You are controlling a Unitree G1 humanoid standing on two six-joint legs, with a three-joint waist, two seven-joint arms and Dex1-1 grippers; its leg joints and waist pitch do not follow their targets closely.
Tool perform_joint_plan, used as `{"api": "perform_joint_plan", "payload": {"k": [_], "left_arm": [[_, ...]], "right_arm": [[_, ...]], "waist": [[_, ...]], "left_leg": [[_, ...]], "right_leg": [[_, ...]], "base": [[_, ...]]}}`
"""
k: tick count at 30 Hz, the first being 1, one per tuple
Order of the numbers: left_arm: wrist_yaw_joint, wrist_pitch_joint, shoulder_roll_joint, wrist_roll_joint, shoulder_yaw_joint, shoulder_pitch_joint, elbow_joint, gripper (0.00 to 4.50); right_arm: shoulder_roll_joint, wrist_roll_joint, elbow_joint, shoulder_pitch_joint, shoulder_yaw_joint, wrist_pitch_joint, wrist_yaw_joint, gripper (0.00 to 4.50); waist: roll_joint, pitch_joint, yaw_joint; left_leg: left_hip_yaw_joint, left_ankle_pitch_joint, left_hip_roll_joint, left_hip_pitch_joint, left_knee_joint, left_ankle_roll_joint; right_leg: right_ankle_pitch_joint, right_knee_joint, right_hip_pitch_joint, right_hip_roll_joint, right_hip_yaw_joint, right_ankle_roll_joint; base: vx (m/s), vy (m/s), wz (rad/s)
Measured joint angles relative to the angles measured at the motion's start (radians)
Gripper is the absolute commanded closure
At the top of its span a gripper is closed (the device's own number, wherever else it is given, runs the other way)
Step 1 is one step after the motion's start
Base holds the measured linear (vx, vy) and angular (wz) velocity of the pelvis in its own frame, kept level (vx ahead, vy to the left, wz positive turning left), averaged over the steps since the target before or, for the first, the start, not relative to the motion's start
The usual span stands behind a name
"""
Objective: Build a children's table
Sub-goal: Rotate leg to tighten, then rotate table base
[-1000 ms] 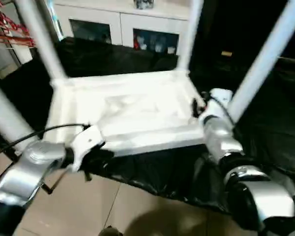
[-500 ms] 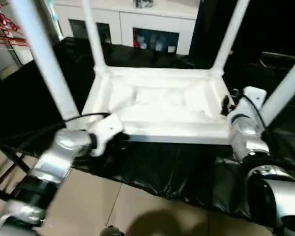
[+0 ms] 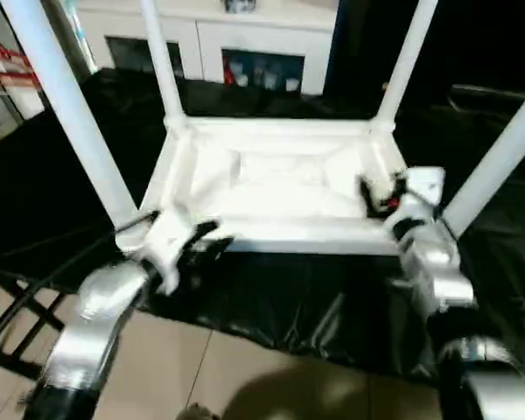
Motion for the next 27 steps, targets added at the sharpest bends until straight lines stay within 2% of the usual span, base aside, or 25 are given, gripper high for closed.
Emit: {"api": "perform_joint_plan", "payload": {"k": [3,4,6,8,10,13,17,21,27], "left_arm": [[0.056,-0.033,-0.015,0.001,0.045,0.045,-0.038,2.04],[0.082,-0.043,-0.024,0.002,0.064,0.064,-0.055,1.90],[0.148,-0.062,-0.049,0.011,0.105,0.122,-0.106,1.68],[0.186,-0.068,-0.053,0.025,0.121,0.152,-0.124,1.58],[0.258,-0.083,-0.098,0.051,0.149,0.201,-0.170,1.34],[0.326,-0.086,-0.132,0.071,0.169,0.236,-0.192,1.25],[0.390,-0.087,-0.158,0.084,0.189,0.265,-0.215,0.88],[0.434,-0.071,-0.158,0.099,0.213,0.247,-0.204,0.50],[0.450,-0.044,-0.135,0.068,0.242,0.092,-0.092,0.17]], "right_arm": [[0.004,0.021,-0.111,0.057,0.038,0.031,0.045,0.50],[0.002,0.025,-0.159,0.085,0.050,0.045,0.055,0.34],[-0.008,0.034,-0.289,0.182,0.076,0.078,0.093,0.06],[-0.019,0.040,-0.345,0.237,0.089,0.116,0.114,0.03],[-0.056,0.068,-0.469,0.325,0.108,0.174,0.148,0.00],[-0.089,0.098,-0.584,0.396,0.119,0.237,0.177,0.00],[-0.135,0.121,-0.712,0.481,0.138,0.309,0.207,0.00],[-0.154,0.127,-0.774,0.531,0.143,0.395,0.206,0.00],[-0.160,0.127,-0.813,0.539,0.138,0.510,0.142,0.00]], "waist": [[0.000,0.000,0.009],[0.000,0.000,0.010],[0.000,0.000,0.010],[0.000,0.000,0.008],[0.001,0.000,0.008],[0.001,0.000,0.007],[-0.002,-0.002,0.008],[-0.005,-0.004,0.008],[-0.005,-0.006,0.013]], "left_leg": [[0.000,0.000,0.000,0.001,0.000,0.000],[0.000,0.000,0.000,0.001,0.000,0.000],[0.000,0.000,0.000,0.000,0.000,0.000],[0.000,0.000,0.000,0.000,-0.001,0.001],[0.000,-0.001,0.001,0.000,-0.001,0.001],[0.000,-0.001,0.000,0.000,-0.003,0.001],[-0.001,-0.001,0.000,0.001,-0.007,0.001],[-0.001,-0.001,-0.001,0.000,-0.009,0.001],[-0.002,-0.001,-0.001,0.000,-0.009,0.001]], "right_leg": [[0.000,0.000,0.002,0.000,0.000,0.000],[0.000,-0.001,0.001,0.000,0.000,0.000],[-0.001,-0.002,0.005,0.000,0.000,0.002],[-0.004,-0.003,0.005,0.000,0.000,0.007],[-0.003,-0.005,0.005,0.000,0.001,0.009],[-0.003,-0.007,0.006,0.000,0.001,0.010],[-0.002,-0.010,0.006,0.000,0.000,0.011],[-0.001,-0.014,0.007,0.001,0.000,0.013],[-0.001,-0.017,0.009,0.001,0.001,0.013]], "base": [[0.000,0.000,0.00],[0.000,0.000,0.00],[0.000,0.000,0.00],[0.000,0.000,0.00],[0.000,0.000,0.00],[0.000,0.000,0.00],[0.000,0.000,0.00],[0.000,0.000,0.00],[0.000,0.000,0.00]]}}
